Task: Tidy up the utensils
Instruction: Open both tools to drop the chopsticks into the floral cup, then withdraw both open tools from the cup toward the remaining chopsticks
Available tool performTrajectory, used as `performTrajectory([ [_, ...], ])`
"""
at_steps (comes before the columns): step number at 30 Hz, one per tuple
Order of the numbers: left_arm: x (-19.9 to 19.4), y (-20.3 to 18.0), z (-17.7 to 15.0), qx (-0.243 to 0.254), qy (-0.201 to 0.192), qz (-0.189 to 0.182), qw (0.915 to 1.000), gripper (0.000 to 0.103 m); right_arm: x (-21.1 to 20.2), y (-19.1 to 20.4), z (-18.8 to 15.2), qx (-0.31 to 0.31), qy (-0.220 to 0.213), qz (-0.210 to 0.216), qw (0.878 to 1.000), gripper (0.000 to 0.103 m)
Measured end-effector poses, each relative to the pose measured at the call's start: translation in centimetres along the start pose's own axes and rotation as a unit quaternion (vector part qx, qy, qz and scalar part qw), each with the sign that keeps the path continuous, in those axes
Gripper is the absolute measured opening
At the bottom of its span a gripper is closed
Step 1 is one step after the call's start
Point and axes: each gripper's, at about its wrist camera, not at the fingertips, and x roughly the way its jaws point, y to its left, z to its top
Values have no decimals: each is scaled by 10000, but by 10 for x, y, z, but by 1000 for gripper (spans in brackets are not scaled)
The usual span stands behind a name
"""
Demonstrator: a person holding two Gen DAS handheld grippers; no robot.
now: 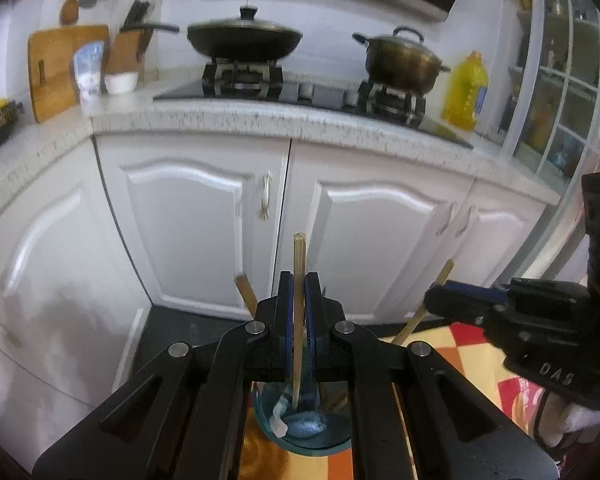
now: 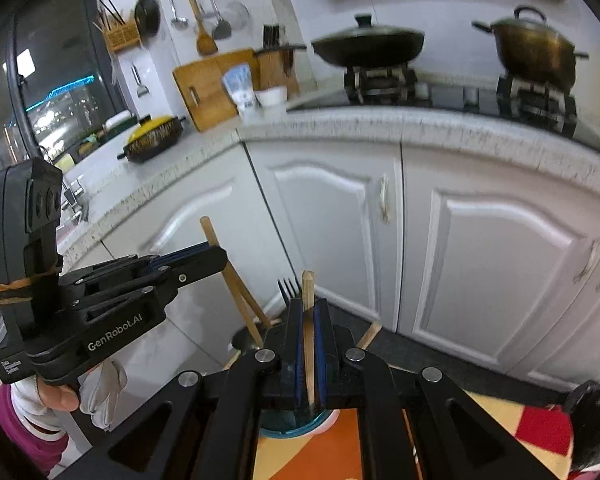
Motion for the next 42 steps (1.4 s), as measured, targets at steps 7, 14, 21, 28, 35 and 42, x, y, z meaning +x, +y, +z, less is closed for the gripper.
performTrajectory([
  [7,17,1,-18,-81,272,34,9996,4,13,-12,-13,293,139,160,9993,8],
  [14,15,2,-22,-228,365,-38,9991,5,-2,-14,-23,400,91,136,9991,25],
  [21,5,1,-24,-253,442,-88,9987,17,-15,-13,-37,403,118,99,9991,26],
  [28,-13,-10,-31,-121,342,-1,9993,31,-26,-15,-51,546,113,88,9984,27],
  [35,-28,-23,-44,-11,297,73,9995,31,-43,-12,-64,609,32,10,9981,28],
  [42,-40,-45,-61,239,244,100,9994,31,-57,-19,-84,750,103,-168,9970,30],
])
